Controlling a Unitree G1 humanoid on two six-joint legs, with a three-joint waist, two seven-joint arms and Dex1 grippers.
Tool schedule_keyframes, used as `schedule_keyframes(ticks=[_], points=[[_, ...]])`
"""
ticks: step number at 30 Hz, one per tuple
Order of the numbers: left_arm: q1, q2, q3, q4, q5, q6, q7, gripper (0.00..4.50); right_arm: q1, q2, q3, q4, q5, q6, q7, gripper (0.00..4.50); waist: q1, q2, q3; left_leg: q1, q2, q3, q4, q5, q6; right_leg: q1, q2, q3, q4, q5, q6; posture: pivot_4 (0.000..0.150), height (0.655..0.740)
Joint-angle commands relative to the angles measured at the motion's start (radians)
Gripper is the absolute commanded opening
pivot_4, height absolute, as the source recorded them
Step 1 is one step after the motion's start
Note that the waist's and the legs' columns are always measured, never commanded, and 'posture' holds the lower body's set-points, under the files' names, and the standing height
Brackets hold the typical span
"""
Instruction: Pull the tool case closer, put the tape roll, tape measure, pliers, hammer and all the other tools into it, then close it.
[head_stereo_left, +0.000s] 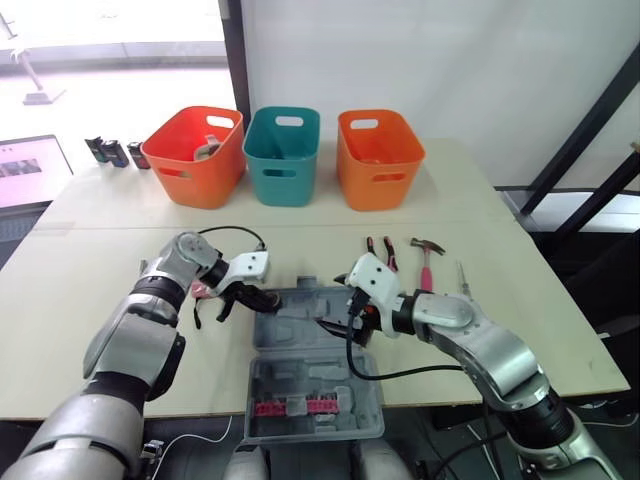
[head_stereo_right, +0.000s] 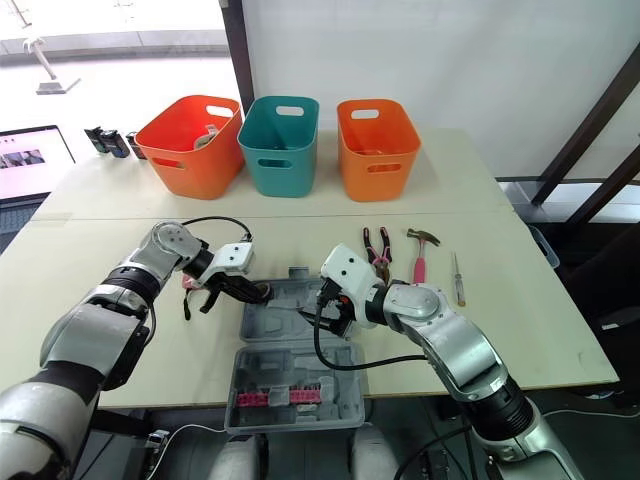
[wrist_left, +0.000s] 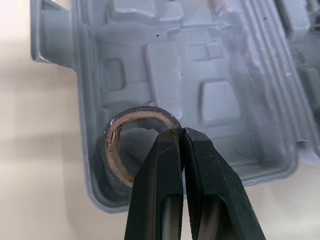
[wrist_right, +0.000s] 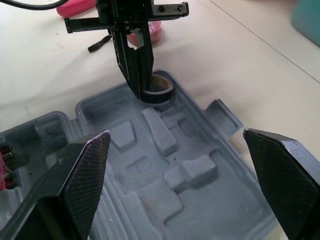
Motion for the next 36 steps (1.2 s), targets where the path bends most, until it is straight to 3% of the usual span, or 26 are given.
schedule_keyframes(ticks=[1,7,10,14,27,30,34,36], points=[[0.009,0.012,-0.002,-0.002,0.020,-0.015,0.002,0.02,-0.002,-0.005,-0.023,-0.051,0.003,-0.004,-0.007,4.50,0.001,0.000,0.000,0.000,0.000,0.000,0.000,0.000,0.000,0.000,0.000,0.000,0.000,0.000,0.000,0.150,0.7400],[0.007,0.012,0.014,-0.005,0.018,-0.012,0.005,0.02,-0.001,-0.004,-0.024,-0.051,0.005,-0.005,-0.006,4.50,0.001,0.000,0.000,0.000,0.000,0.000,0.000,0.000,0.000,0.000,0.000,0.000,0.000,0.000,0.000,0.150,0.7400],[0.002,0.009,0.024,-0.009,0.014,-0.015,0.020,1.07,-0.004,-0.002,-0.020,-0.044,0.003,-0.011,-0.004,4.50,0.002,0.000,0.000,0.000,0.000,0.000,0.000,0.000,0.000,0.000,0.000,0.000,0.000,0.000,0.000,0.150,0.7400],[-0.009,0.011,0.034,-0.013,0.004,-0.011,0.014,3.10,-0.006,-0.001,-0.018,-0.037,0.002,-0.017,-0.001,4.50,0.002,0.000,0.000,0.000,0.000,0.000,0.000,0.000,0.000,0.000,0.000,0.000,0.000,0.000,0.000,0.150,0.7400],[0.002,0.039,0.123,-0.042,-0.067,0.007,-0.013,3.10,-0.008,0.004,-0.009,-0.018,0.000,-0.037,0.008,4.50,0.001,0.000,0.000,0.000,0.000,0.000,0.000,0.000,0.000,0.000,0.000,0.000,0.000,0.000,0.000,0.150,0.7400],[0.019,0.043,0.143,-0.044,-0.083,0.007,0.012,2.26,-0.010,0.003,-0.009,-0.015,0.000,-0.041,0.012,4.50,0.001,0.000,0.000,0.000,0.000,0.000,0.000,0.000,0.000,0.000,0.000,0.000,0.000,0.000,0.000,0.150,0.7400],[0.038,0.038,0.174,-0.059,-0.109,-0.002,0.042,0.14,-0.010,0.001,-0.009,-0.012,-0.002,-0.044,0.016,4.50,0.002,0.000,0.000,0.000,0.000,0.000,0.000,0.000,0.000,0.000,0.000,0.000,0.000,0.000,0.000,0.150,0.7400],[0.051,0.034,0.197,-0.073,-0.136,0.014,0.048,0.14,-0.009,-0.001,-0.010,-0.011,-0.002,-0.044,0.020,4.50,0.002,0.000,0.000,0.000,0.000,0.000,0.000,0.000,0.000,0.000,0.000,0.000,0.000,0.000,0.000,0.150,0.7400]])
